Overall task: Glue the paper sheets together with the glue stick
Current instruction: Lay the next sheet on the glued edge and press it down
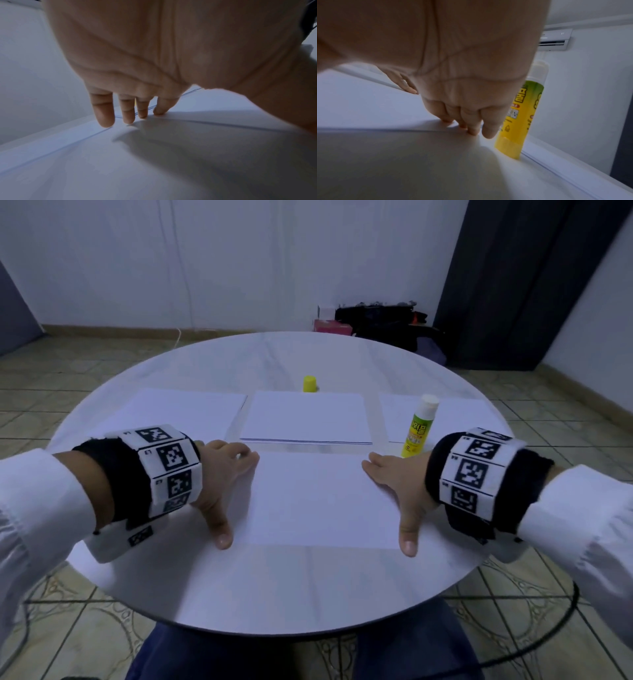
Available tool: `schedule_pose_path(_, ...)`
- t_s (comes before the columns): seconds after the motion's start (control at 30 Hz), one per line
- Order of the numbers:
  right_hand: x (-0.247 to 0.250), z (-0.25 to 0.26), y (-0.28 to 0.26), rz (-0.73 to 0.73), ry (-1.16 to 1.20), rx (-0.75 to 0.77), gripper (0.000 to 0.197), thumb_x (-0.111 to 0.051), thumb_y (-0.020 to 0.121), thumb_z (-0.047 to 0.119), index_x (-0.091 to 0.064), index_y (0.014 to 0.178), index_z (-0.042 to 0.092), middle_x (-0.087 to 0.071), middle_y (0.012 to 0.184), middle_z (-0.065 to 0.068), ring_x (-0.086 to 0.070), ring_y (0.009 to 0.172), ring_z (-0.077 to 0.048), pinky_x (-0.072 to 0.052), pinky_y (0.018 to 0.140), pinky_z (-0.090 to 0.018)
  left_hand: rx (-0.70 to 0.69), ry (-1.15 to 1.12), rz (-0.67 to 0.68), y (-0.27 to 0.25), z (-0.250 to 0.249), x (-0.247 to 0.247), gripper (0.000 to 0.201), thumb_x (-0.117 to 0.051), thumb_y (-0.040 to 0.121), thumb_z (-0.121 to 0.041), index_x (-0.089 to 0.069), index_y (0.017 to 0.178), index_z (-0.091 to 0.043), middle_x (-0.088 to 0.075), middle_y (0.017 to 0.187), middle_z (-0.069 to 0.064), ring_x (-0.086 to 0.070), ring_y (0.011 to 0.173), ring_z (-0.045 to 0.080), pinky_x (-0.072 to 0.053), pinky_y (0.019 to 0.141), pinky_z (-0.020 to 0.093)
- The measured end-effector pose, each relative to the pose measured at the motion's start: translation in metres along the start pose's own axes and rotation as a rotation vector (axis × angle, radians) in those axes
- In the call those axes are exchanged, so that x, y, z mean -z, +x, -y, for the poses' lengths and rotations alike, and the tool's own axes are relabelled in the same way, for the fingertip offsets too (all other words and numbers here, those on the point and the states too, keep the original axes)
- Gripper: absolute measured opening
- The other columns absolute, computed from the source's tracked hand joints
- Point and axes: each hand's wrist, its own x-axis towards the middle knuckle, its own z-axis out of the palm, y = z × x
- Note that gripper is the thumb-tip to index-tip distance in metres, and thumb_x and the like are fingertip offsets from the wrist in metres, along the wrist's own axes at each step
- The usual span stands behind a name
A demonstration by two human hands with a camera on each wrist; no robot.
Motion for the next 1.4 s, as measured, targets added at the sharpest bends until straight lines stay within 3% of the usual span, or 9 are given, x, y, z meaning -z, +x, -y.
schedule_pose_path(0.23,0.003,0.006,0.007,-0.063,-0.085,-0.024,0.140,-0.085,0.056,0.050,0.010,0.150,0.012,-0.007,0.156,-0.005,-0.020,0.142,-0.025,-0.022,0.112,-0.044,0.003,0.013,-0.005,0.001,-0.003,0.004,0.145,-0.078,0.050,-0.071,0.017,0.150,-0.026,0.000,0.159,-0.011,-0.009,0.146,0.016,-0.014,0.118,0.040)
schedule_pose_path(0.5,0.001,0.003,0.010,-0.071,-0.050,-0.027,0.144,-0.086,0.053,0.050,0.015,0.150,0.017,0.002,0.158,-0.002,-0.010,0.145,-0.024,-0.017,0.114,-0.044,0.009,-0.038,-0.030,0.000,0.001,0.008,0.153,-0.075,0.034,-0.080,0.029,0.141,-0.045,-0.011,0.156,-0.012,-0.017,0.144,0.020,-0.017,0.117,0.044)
schedule_pose_path(0.77,0.000,0.005,0.008,-0.093,0.008,-0.063,0.153,-0.089,0.047,0.051,0.024,0.147,0.022,0.016,0.158,-0.007,0.004,0.146,-0.027,-0.010,0.117,-0.051,-0.016,-0.637,-0.104,-0.013,-0.001,-0.001,0.142,-0.088,0.061,-0.041,0.027,0.144,-0.038,-0.019,0.158,-0.003,-0.026,0.142,0.016,-0.025,0.112,0.030)
schedule_pose_path(0.87,-0.003,0.005,-0.003,-0.138,0.086,-0.039,0.148,-0.090,0.051,0.043,0.020,0.148,0.018,0.004,0.159,-0.007,-0.005,0.146,-0.025,-0.016,0.117,-0.046,0.004,-0.866,-0.177,-0.016,0.001,-0.008,0.129,-0.087,0.065,-0.035,0.012,0.148,-0.043,-0.033,0.150,0.001,-0.051,0.122,0.020,-0.041,0.102,0.031)
schedule_pose_path(0.93,-0.006,0.004,-0.012,-0.182,0.148,-0.033,0.140,-0.090,0.053,0.040,0.008,0.150,0.016,-0.011,0.156,-0.006,-0.017,0.143,-0.024,-0.022,0.115,-0.043,0.003,-1.058,-0.183,-0.019,-0.001,-0.011,0.105,-0.082,0.073,-0.013,-0.016,0.150,-0.037,-0.039,0.142,0.009,-0.059,0.104,0.022,-0.052,0.085,0.031)
schedule_pose_path(1.07,-0.017,0.006,-0.025,-0.231,0.312,-0.073,0.101,-0.087,0.062,0.030,-0.027,0.142,0.011,-0.036,0.144,-0.002,-0.042,0.127,-0.021,-0.038,0.101,-0.028,-0.043,-1.244,-0.206,-0.023,0.000,-0.021,0.045,-0.063,0.080,0.015,-0.065,0.114,-0.014,-0.059,0.113,0.013,-0.060,0.080,0.019,-0.056,0.061,0.020)
schedule_pose_path(1.17,-0.021,0.008,-0.029,-0.213,0.371,-0.096,0.076,-0.084,0.066,0.034,-0.046,0.127,0.011,-0.051,0.129,-0.003,-0.053,0.110,-0.021,-0.046,0.088,-0.029,-0.056,-1.337,-0.296,-0.024,0.006,-0.025,0.040,-0.060,0.081,0.016,-0.072,0.090,-0.021,-0.068,0.097,0.002,-0.065,0.073,0.018,-0.057,0.063,0.020)
schedule_pose_path(1.3,-0.014,0.008,-0.021,-0.260,0.609,-0.113,0.051,-0.071,0.080,0.040,-0.060,0.109,0.000,-0.053,0.097,-0.003,-0.048,0.087,-0.018,-0.037,0.075,-0.024,-0.064,-1.430,-0.420,-0.023,0.018,-0.029,0.040,-0.065,0.080,0.010,-0.074,0.088,-0.028,-0.072,0.094,-0.004,-0.067,0.071,0.014,-0.053,0.061,0.016)
schedule_pose_path(1.4,-0.004,0.010,-0.006,-0.290,0.698,-0.154,0.040,-0.060,0.087,0.045,-0.063,0.101,0.008,-0.062,0.110,-0.005,-0.057,0.101,-0.018,-0.044,0.091,-0.027,-0.056,-1.499,-0.465,-0.020,0.026,-0.029,0.039,-0.066,0.079,0.010,-0.074,0.089,-0.027,-0.075,0.093,-0.001,-0.067,0.075,0.017,-0.051,0.062,0.016)
